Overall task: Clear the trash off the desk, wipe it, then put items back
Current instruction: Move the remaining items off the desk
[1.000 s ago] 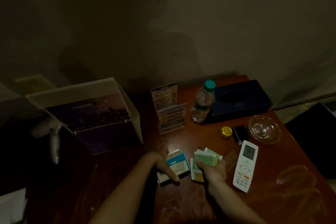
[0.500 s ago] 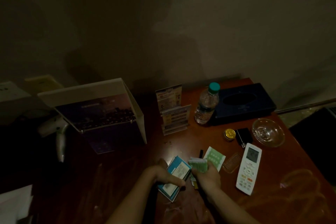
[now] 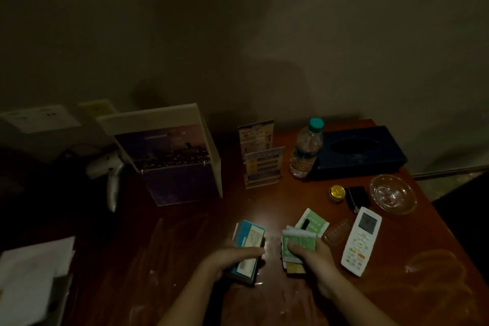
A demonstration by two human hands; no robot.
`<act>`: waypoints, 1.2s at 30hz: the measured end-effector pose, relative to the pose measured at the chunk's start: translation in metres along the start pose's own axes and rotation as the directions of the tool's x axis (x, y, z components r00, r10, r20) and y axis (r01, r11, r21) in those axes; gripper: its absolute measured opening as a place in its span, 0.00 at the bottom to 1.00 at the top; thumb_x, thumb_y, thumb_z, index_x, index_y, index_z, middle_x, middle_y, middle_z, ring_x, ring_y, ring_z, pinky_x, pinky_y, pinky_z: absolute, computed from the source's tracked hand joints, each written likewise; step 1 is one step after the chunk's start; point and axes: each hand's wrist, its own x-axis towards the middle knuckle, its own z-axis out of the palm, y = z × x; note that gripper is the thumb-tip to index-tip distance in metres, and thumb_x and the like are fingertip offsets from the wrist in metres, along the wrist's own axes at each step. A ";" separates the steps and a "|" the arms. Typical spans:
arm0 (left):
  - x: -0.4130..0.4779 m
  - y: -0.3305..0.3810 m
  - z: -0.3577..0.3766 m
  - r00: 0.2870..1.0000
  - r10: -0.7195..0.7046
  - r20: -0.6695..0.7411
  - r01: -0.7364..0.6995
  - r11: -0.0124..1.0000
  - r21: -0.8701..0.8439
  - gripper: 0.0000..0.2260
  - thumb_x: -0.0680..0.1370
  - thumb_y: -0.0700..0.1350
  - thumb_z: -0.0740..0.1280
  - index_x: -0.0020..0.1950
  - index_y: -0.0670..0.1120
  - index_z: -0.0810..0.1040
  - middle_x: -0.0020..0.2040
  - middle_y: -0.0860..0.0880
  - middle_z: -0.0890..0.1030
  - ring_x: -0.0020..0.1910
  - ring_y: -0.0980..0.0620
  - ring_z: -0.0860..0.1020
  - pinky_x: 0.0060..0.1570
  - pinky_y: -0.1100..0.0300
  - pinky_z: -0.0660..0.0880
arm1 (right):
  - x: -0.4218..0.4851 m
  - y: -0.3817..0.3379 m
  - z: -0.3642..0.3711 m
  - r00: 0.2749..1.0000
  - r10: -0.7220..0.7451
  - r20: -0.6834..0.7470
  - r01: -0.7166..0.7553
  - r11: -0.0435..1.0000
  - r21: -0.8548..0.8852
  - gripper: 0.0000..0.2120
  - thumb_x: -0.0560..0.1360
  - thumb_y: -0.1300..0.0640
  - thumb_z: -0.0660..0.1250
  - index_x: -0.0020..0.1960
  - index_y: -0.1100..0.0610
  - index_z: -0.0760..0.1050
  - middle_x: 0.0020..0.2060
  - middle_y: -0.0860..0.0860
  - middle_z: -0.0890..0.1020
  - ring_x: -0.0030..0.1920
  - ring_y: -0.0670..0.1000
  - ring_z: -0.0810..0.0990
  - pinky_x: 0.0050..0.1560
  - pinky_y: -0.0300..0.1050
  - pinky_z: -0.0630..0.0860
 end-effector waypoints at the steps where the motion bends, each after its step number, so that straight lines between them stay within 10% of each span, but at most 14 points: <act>1: -0.007 -0.003 0.003 1.000 0.009 -0.022 -0.010 0.999 -0.050 0.14 0.72 0.43 0.74 0.48 0.50 0.69 0.39 0.53 0.81 0.32 0.60 0.81 0.32 0.65 0.77 | -0.002 -0.002 0.000 0.999 -0.008 0.036 0.009 1.000 -0.005 0.15 0.71 0.69 0.70 0.56 0.58 0.77 0.45 0.62 0.84 0.43 0.64 0.83 0.43 0.60 0.81; 13: -0.099 -0.107 0.045 0.913 -0.057 -0.404 -0.166 0.852 -0.496 0.31 0.66 0.53 0.78 0.64 0.49 0.70 0.54 0.47 0.82 0.49 0.50 0.83 0.42 0.59 0.80 | -0.050 0.009 0.027 0.838 0.161 0.522 -0.059 0.977 -0.206 0.17 0.72 0.62 0.72 0.58 0.49 0.77 0.48 0.64 0.83 0.49 0.69 0.81 0.46 0.75 0.74; 21: -0.191 -0.223 0.106 0.810 -0.180 -0.558 -0.348 0.617 -0.706 0.29 0.65 0.57 0.76 0.62 0.46 0.75 0.53 0.46 0.82 0.51 0.49 0.81 0.47 0.59 0.77 | -0.135 0.060 0.044 0.623 0.254 0.740 0.202 0.861 -0.466 0.17 0.73 0.66 0.69 0.61 0.57 0.75 0.49 0.57 0.84 0.45 0.57 0.84 0.39 0.50 0.81; 26: -0.251 -0.302 0.168 0.725 -0.299 -0.621 -0.499 0.394 -0.772 0.31 0.65 0.55 0.78 0.62 0.45 0.73 0.53 0.46 0.82 0.47 0.51 0.83 0.38 0.62 0.79 | -0.220 0.106 0.044 0.437 0.390 0.810 0.357 0.752 -0.555 0.16 0.72 0.63 0.70 0.59 0.58 0.74 0.47 0.59 0.83 0.37 0.52 0.84 0.31 0.43 0.78; 36: -0.390 -0.522 0.423 0.512 -0.681 -0.524 -0.715 0.001 -0.699 0.27 0.69 0.55 0.75 0.63 0.45 0.73 0.52 0.47 0.81 0.51 0.51 0.80 0.47 0.59 0.78 | -0.429 0.304 -0.042 0.151 0.714 0.683 0.582 0.495 -0.646 0.18 0.69 0.60 0.73 0.58 0.56 0.75 0.48 0.57 0.83 0.48 0.59 0.83 0.50 0.58 0.79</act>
